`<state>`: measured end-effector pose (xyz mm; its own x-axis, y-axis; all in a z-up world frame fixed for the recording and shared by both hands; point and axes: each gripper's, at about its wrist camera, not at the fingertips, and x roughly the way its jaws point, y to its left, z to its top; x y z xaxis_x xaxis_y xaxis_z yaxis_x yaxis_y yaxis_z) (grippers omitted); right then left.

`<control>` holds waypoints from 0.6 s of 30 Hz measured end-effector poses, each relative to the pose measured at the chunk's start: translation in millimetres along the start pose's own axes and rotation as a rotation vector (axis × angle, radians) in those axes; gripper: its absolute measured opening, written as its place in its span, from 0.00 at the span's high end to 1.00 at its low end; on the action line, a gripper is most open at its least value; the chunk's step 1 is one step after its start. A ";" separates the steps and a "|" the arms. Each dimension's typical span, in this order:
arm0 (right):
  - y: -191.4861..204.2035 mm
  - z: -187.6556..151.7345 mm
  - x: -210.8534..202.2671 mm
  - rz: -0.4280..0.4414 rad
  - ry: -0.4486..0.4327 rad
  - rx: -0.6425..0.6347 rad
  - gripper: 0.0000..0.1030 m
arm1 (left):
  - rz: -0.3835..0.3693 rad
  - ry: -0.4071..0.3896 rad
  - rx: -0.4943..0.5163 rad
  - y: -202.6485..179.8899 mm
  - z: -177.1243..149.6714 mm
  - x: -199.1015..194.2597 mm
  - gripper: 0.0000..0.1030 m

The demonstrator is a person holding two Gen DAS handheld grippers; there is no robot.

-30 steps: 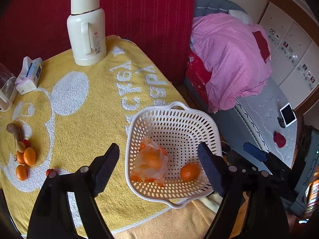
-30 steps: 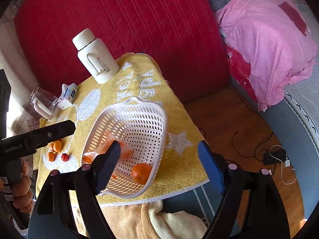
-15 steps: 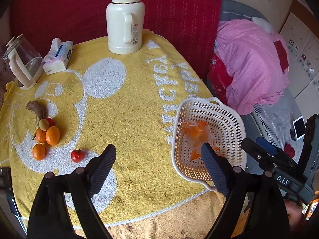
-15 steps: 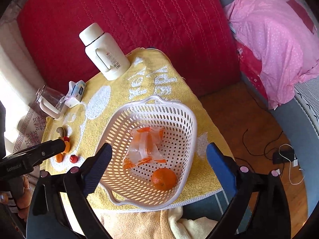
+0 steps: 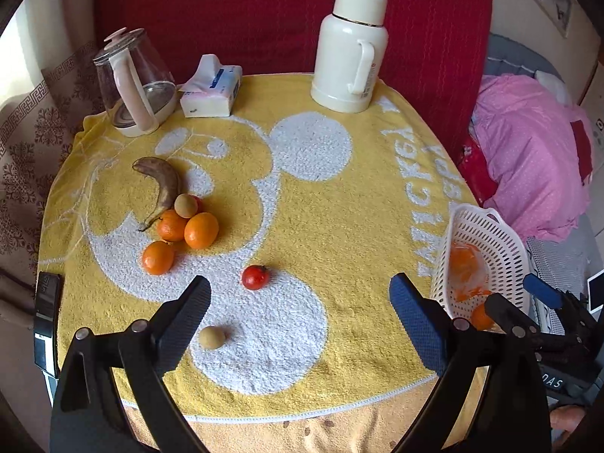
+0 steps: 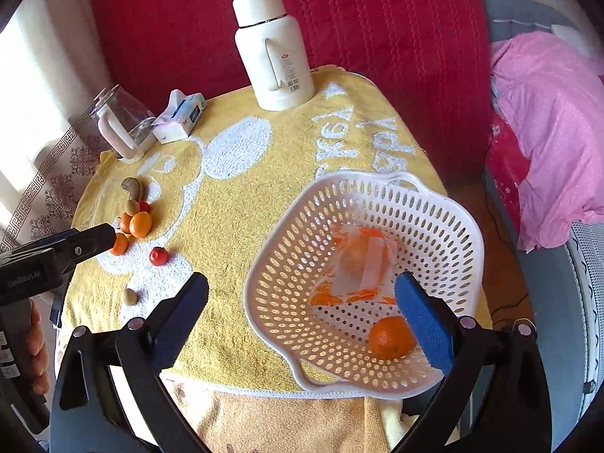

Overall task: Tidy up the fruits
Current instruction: 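Move both tools back over the fruit on the towel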

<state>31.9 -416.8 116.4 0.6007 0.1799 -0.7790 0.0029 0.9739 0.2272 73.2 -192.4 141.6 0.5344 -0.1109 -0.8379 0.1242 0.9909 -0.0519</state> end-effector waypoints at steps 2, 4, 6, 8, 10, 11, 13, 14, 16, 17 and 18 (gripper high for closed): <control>8.0 0.7 3.5 -0.007 0.007 0.001 0.03 | 0.032 0.005 -0.018 16.9 -2.9 0.0 0.08; 14.0 0.4 7.8 -0.023 0.022 0.004 0.03 | 0.039 0.024 -0.043 34.8 -6.3 1.0 0.08; 19.4 -0.7 10.6 -0.021 0.029 0.013 0.03 | 0.030 0.051 -0.075 52.9 -9.9 2.0 0.08; 26.9 -0.6 12.9 -0.018 0.030 0.011 0.03 | 0.020 0.074 -0.115 71.2 -13.6 3.6 0.08; 36.5 -0.4 14.7 -0.013 0.030 -0.001 0.03 | 0.022 0.082 -0.152 87.8 -17.1 3.7 0.08; 41.6 -0.3 16.0 -0.011 0.030 -0.007 0.03 | 0.027 0.084 -0.164 95.3 -18.6 4.1 0.08; 53.9 0.6 18.8 -0.007 0.032 -0.021 0.03 | 0.039 0.090 -0.177 109.4 -20.6 5.6 0.08; 59.2 0.5 20.1 -0.005 0.033 -0.028 0.03 | 0.048 0.093 -0.180 115.7 -21.1 7.0 0.08; 69.1 0.2 22.2 -0.002 0.036 -0.045 0.03 | 0.057 0.098 -0.188 127.8 -21.6 10.8 0.08; 74.1 -0.2 23.4 -0.002 0.037 -0.055 0.03 | 0.060 0.102 -0.193 133.5 -22.2 13.2 0.08; 78.1 -0.8 24.9 -0.002 0.041 -0.064 0.03 | 0.062 0.106 -0.196 138.8 -22.6 16.1 0.08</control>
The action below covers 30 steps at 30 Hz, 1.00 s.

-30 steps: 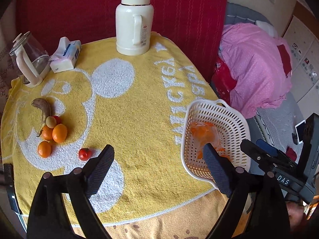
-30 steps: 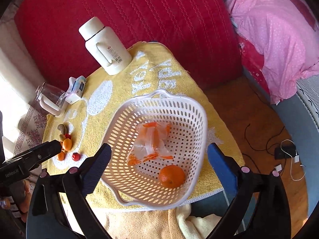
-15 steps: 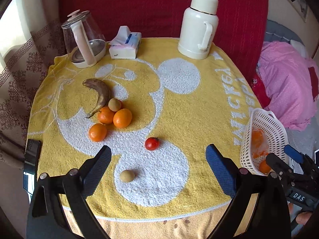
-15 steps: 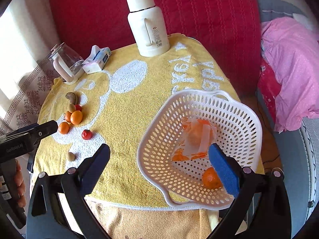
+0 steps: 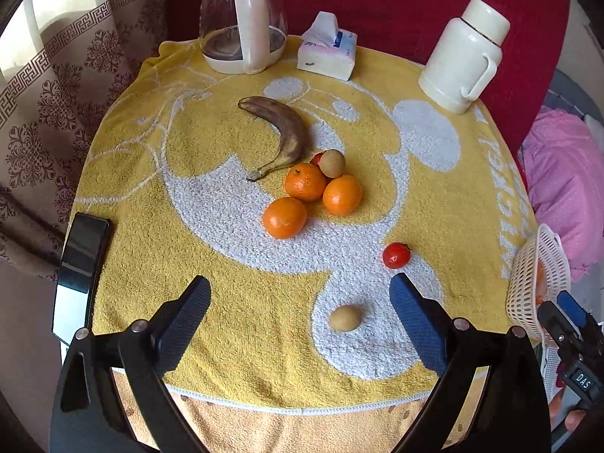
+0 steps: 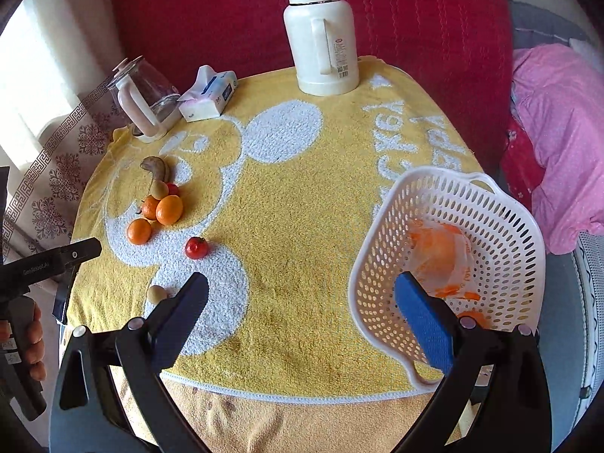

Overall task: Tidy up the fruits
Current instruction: 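Move both tools back over the fruit on the towel, then grasp a large orange with the left tool while the right tool grasps the red cherry tomato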

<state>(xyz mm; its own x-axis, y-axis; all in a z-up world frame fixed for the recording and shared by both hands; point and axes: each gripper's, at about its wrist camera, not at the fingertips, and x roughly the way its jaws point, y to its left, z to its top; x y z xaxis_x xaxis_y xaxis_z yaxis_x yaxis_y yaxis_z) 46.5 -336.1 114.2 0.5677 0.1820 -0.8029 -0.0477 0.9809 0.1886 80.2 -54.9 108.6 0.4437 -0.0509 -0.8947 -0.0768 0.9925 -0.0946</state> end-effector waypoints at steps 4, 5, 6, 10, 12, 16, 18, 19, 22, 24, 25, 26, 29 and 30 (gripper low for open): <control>11.9 -3.2 6.6 0.010 0.032 -0.025 0.03 | 0.002 0.021 0.004 13.6 4.9 17.0 0.08; 14.9 -4.2 7.9 0.009 0.038 -0.033 0.03 | 0.001 0.027 0.008 15.8 6.7 22.2 0.08; 17.7 -5.2 8.8 0.008 0.042 -0.043 0.03 | -0.001 0.033 0.011 17.3 8.9 27.4 0.08; 28.6 -10.5 13.3 0.006 0.063 -0.074 0.03 | -0.006 0.051 0.034 20.6 18.5 46.3 0.16; 32.4 -13.1 18.1 0.009 0.086 -0.076 0.03 | -0.010 0.062 0.046 20.6 24.3 55.9 0.19; 42.0 -20.1 31.1 0.021 0.144 -0.095 0.03 | -0.007 0.070 0.078 19.3 33.7 71.8 0.30; 46.3 -23.1 35.6 0.024 0.162 -0.097 0.03 | -0.011 0.083 0.100 17.2 37.6 81.0 0.39; 48.4 -23.9 37.5 0.025 0.168 -0.098 0.03 | -0.016 0.091 0.111 16.2 39.1 85.3 0.42; 53.6 -24.2 41.9 0.027 0.179 -0.108 0.03 | -0.031 0.094 0.143 13.0 43.1 94.1 0.48; 56.1 -23.6 44.8 0.030 0.186 -0.109 0.03 | -0.040 0.097 0.159 11.4 45.6 99.4 0.52; 57.1 -23.2 46.4 0.034 0.189 -0.109 0.03 | -0.044 0.099 0.162 11.2 46.4 102.0 0.57; 58.1 -22.7 47.8 0.037 0.191 -0.107 0.03 | -0.051 0.104 0.162 12.0 47.6 104.7 0.60; 61.6 -20.7 52.1 0.037 0.196 -0.113 0.03 | -0.068 0.108 0.156 13.3 49.6 108.3 0.61; 62.9 -19.8 53.7 0.038 0.196 -0.117 0.03 | -0.071 0.107 0.156 13.8 49.6 108.0 0.61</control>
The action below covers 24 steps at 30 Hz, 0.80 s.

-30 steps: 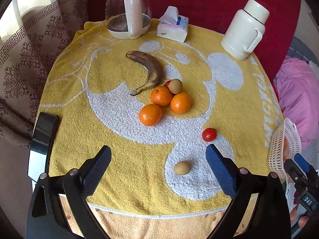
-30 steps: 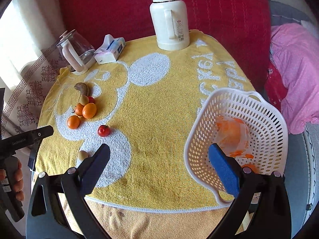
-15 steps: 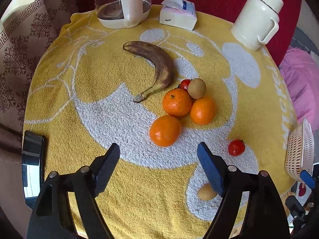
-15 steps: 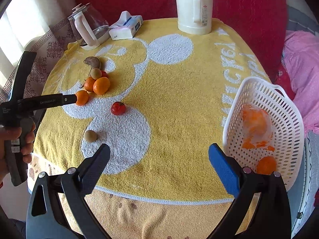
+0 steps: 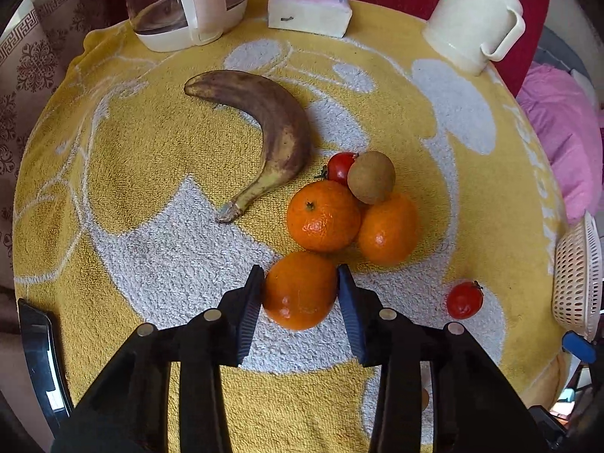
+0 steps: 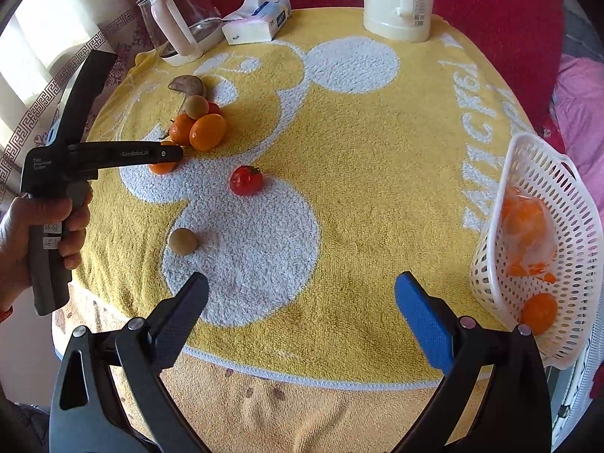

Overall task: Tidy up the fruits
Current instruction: 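Grasp a large orange with the left tool while the right tool grasps the red cherry tomato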

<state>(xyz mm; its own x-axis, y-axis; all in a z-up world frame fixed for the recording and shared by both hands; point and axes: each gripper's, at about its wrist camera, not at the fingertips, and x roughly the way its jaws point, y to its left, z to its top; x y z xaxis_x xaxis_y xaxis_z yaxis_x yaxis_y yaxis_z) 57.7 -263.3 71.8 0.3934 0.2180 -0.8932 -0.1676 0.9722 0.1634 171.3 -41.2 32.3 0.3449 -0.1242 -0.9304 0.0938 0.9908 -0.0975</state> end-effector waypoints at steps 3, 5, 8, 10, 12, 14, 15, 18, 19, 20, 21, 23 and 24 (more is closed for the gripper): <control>3.3 5.2 6.2 -0.001 -0.001 -0.008 0.03 | -0.011 0.000 -0.010 3.0 -2.4 -2.9 0.62; 3.4 9.8 11.3 0.012 0.000 0.004 0.03 | -0.017 -0.002 -0.024 6.0 -6.3 -8.8 0.62; 2.3 18.7 21.1 0.036 0.004 0.033 0.03 | -0.027 -0.016 -0.043 10.8 -12.5 -21.9 0.62; 4.1 26.4 28.3 0.044 0.004 0.036 0.03 | -0.024 -0.029 -0.049 13.4 -15.4 -31.3 0.62; 8.3 35.6 36.5 0.054 0.002 0.021 0.03 | -0.022 -0.041 -0.054 15.9 -18.2 -40.8 0.62; 13.7 44.6 43.8 0.057 -0.002 -0.007 0.03 | -0.016 -0.051 -0.056 17.7 -21.3 -48.6 0.62; 16.7 48.7 47.1 0.061 -0.005 -0.020 0.03 | -0.011 -0.055 -0.058 18.9 -22.9 -52.1 0.62; 25.1 59.6 58.3 0.072 0.000 -0.062 0.03 | -0.009 -0.056 -0.078 23.0 -27.5 -58.8 0.62; 27.2 62.3 61.7 0.074 0.001 -0.073 0.03 | -0.010 -0.055 -0.087 24.7 -29.0 -60.6 0.62; 29.4 64.5 65.2 0.072 0.002 -0.081 0.03 | -0.010 -0.055 -0.094 26.1 -30.2 -61.8 0.62; 31.2 66.3 68.3 0.071 0.004 -0.090 0.04 | -0.009 -0.056 -0.100 27.6 -31.7 -63.6 0.62; 34.9 68.5 73.7 0.051 0.007 -0.113 0.10 | -0.006 -0.058 -0.110 30.5 -34.7 -66.8 0.62; 36.6 68.9 75.9 0.032 0.004 -0.124 0.13 | -0.005 -0.058 -0.116 32.2 -36.5 -68.4 0.62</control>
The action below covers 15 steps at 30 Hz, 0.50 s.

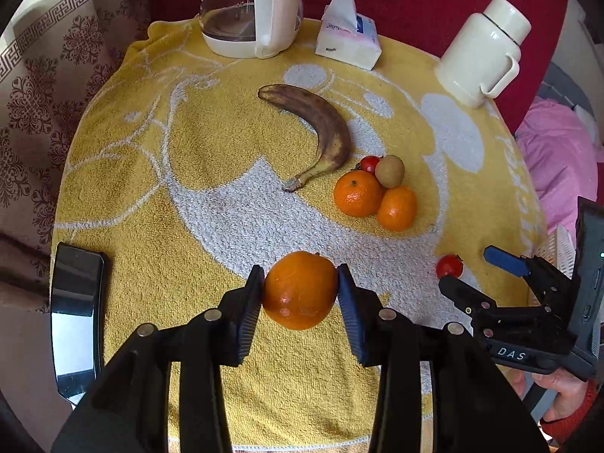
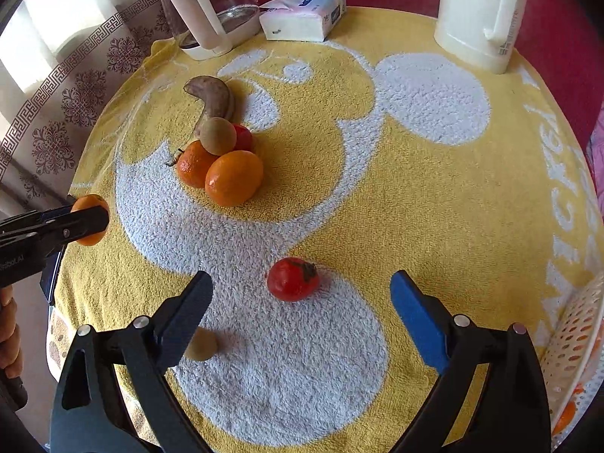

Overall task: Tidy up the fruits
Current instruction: 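Grasp a large orange with the left tool while the right tool grasps the red cherry tomato, then carry the tomato into the basket and open the right tool while left holds the orange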

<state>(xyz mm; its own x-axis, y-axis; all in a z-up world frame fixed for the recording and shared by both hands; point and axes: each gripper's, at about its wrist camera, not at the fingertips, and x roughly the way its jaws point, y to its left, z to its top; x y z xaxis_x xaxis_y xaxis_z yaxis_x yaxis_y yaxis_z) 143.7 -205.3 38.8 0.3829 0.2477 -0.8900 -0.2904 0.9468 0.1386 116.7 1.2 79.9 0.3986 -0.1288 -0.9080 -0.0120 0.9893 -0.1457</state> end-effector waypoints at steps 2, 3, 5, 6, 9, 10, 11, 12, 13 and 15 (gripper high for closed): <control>1.2 0.1 5.3 -0.017 0.007 -0.017 0.24 | 0.002 0.000 -0.010 2.7 -2.0 -2.2 0.62; 1.2 0.1 8.4 -0.010 0.018 -0.018 0.26 | 0.005 0.000 -0.012 3.7 -2.8 -2.9 0.62; 2.5 0.1 12.6 0.000 0.033 -0.033 0.34 | 0.009 0.000 -0.015 4.3 -3.5 -3.7 0.62; 3.7 -0.5 14.1 -0.003 0.039 -0.046 0.37 | 0.009 -0.001 -0.017 5.1 -4.0 -4.7 0.62; 5.4 -3.0 16.7 -0.022 0.043 -0.063 0.52 | 0.011 -0.004 -0.024 5.6 -4.1 -5.6 0.62; 4.2 -3.2 16.4 -0.030 0.038 -0.061 0.56 | 0.011 -0.004 -0.025 5.5 -3.9 -5.7 0.62; 2.1 -3.2 15.5 -0.023 0.032 -0.051 0.58 | 0.012 -0.005 -0.025 5.4 -3.7 -5.6 0.62; -0.4 -3.2 14.6 -0.013 0.027 -0.036 0.60 | 0.012 -0.005 -0.024 4.6 -3.8 -5.2 0.62; -2.5 -3.1 13.6 -0.010 0.024 -0.024 0.69 | 0.013 -0.004 -0.024 4.1 -4.0 -5.0 0.62; -5.3 -4.3 10.6 -0.004 0.015 -0.003 0.71 | 0.011 -0.001 -0.022 2.9 -5.0 -4.6 0.62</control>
<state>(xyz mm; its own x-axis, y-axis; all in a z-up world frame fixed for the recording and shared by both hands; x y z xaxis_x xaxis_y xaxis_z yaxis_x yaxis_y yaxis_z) 145.5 -208.6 26.8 0.3713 0.2407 -0.8968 -0.2915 0.9472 0.1336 110.2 4.3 81.7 0.3990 -0.1175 -0.9094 -0.0365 0.9889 -0.1438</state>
